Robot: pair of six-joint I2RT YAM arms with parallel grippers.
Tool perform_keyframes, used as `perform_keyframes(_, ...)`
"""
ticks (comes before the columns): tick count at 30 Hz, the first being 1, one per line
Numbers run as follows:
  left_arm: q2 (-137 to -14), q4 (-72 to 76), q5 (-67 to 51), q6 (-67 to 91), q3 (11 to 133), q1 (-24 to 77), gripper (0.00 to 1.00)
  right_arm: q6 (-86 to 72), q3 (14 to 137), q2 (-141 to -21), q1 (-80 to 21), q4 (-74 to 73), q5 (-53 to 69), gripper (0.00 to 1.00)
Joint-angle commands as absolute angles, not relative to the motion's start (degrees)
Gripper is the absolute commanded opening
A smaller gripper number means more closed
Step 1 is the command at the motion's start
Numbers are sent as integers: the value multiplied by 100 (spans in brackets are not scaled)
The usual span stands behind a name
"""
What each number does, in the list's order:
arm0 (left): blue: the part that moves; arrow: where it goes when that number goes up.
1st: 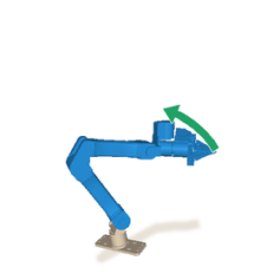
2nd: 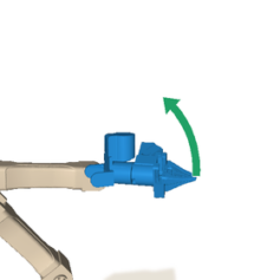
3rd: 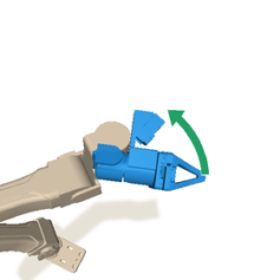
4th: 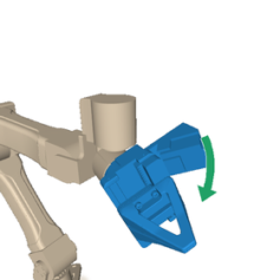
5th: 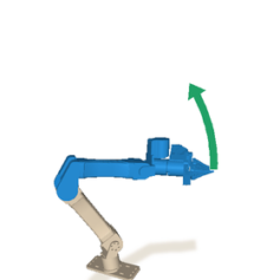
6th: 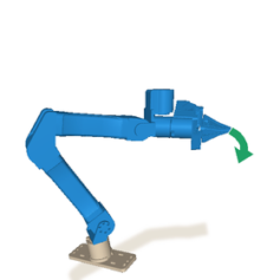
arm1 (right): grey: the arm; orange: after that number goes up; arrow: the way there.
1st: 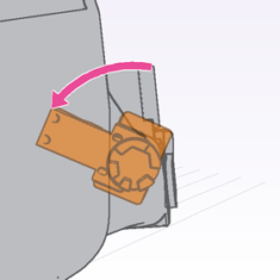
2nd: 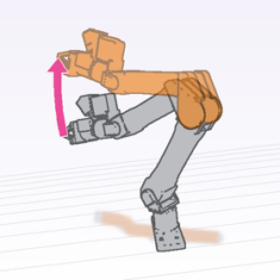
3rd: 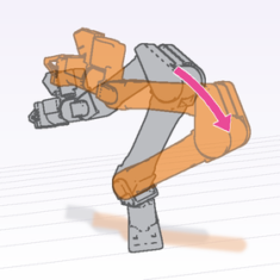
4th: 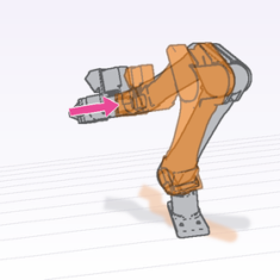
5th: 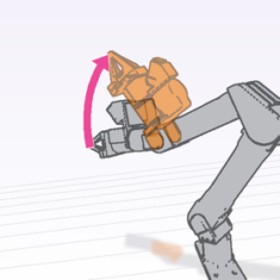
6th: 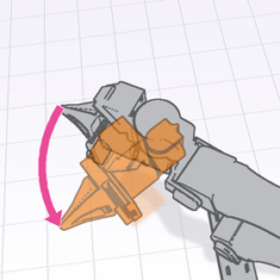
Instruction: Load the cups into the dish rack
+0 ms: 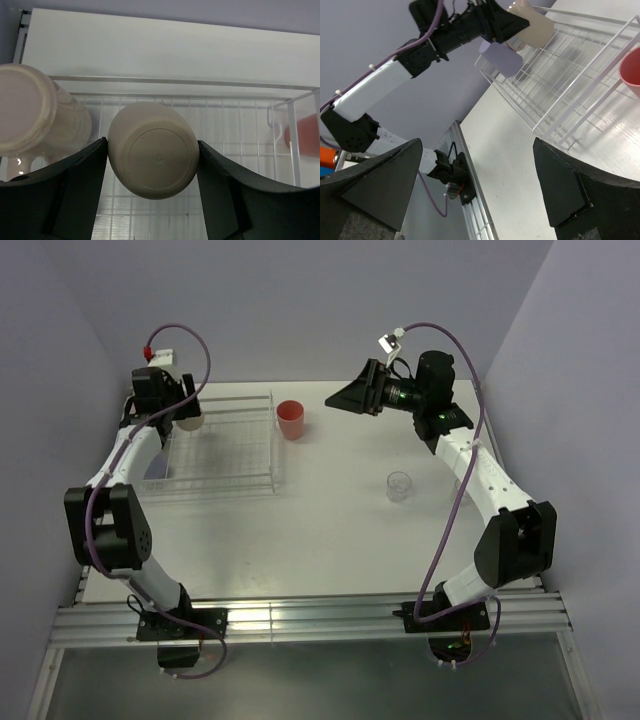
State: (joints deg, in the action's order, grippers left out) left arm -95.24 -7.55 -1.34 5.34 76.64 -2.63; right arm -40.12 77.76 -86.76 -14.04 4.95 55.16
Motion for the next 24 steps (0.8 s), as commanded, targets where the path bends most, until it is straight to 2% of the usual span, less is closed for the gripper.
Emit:
perform_keyframes(1, -9799, -228, -166, 684, 8033, -351, 0, -3920, 7980, -8684, -1345, 580, 5590, 100)
perform_keyframes(9, -10055, 202, -150, 748, 7858, -492, 0, -3946, 7954, -8675, -1301, 615, 5678, 100)
perform_keyframes(15, -10213, 290, -412, 633, 7822, -606, 8, -4096, 7901, -8710, -1301, 791, 5739, 100)
perform_keyframes(24, -10503, 141, -650, 729, 8007, -721, 7, -4139, 8051, -8815, -1301, 790, 5757, 100)
